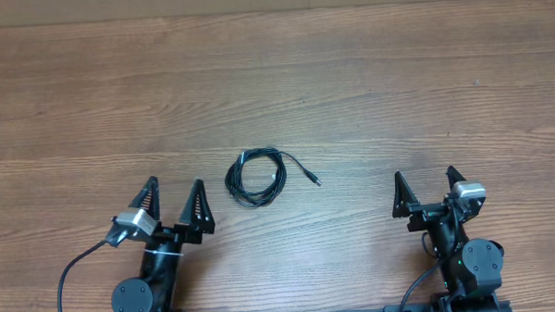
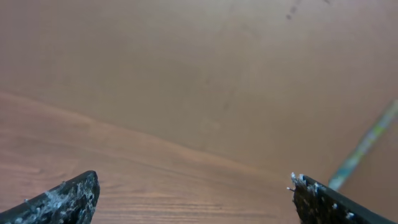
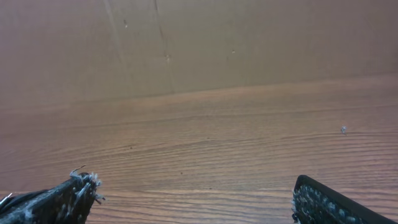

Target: Untangle cables

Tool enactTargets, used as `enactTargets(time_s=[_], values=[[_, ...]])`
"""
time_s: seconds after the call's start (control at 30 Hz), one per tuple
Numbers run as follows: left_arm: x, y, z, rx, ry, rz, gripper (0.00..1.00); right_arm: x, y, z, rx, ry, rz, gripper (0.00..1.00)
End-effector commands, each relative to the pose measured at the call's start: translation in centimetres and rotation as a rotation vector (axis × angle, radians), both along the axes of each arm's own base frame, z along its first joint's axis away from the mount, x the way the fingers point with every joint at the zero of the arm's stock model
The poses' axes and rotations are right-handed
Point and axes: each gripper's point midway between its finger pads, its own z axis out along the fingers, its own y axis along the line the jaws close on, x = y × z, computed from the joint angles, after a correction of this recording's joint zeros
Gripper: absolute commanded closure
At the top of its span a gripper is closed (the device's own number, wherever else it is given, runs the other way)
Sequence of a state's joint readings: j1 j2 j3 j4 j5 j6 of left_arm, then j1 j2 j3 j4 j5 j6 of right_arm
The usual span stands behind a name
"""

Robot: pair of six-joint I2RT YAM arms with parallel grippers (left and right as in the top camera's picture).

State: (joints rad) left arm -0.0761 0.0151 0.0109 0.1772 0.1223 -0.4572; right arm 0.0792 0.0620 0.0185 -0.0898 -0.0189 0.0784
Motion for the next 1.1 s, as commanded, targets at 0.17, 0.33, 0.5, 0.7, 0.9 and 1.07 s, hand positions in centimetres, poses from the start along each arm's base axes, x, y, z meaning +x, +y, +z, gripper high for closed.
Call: enactTargets(time_s=[0.17, 0.33, 0.5, 0.7, 0.9, 1.07], values=[[-2.0, -1.2, 5.4, 0.199, -0.114, -0.039, 0.00, 0.0, -0.1, -0.3, 0.002, 0.004, -0.004, 0.00], [-2.8, -1.2, 7.5, 0.266, -0.081, -0.032, 0.00, 0.0, -0.1, -0.3, 0.002, 0.004, -0.004, 0.00], [-2.3, -1.2, 9.6, 0.310, -0.025, -0.038, 0.01, 0.0, -0.1, -0.3, 0.001, 0.004, -0.004, 0.00], [-0.3, -1.8, 11.6, 0.317, 0.120, -0.088, 0.00, 0.0, -0.1, -0.3, 0.002, 0.004, -0.004, 0.00], [2.6, -3.0, 11.7, 0.308, 0.345, -0.179, 0.01, 0.0, -0.1, -0.3, 0.001, 0.004, -0.004, 0.00], [5.2, -3.7, 11.6, 0.205, 0.528, -0.217, 0.00, 0.0, -0.1, -0.3, 0.001, 0.004, -0.004, 0.00]])
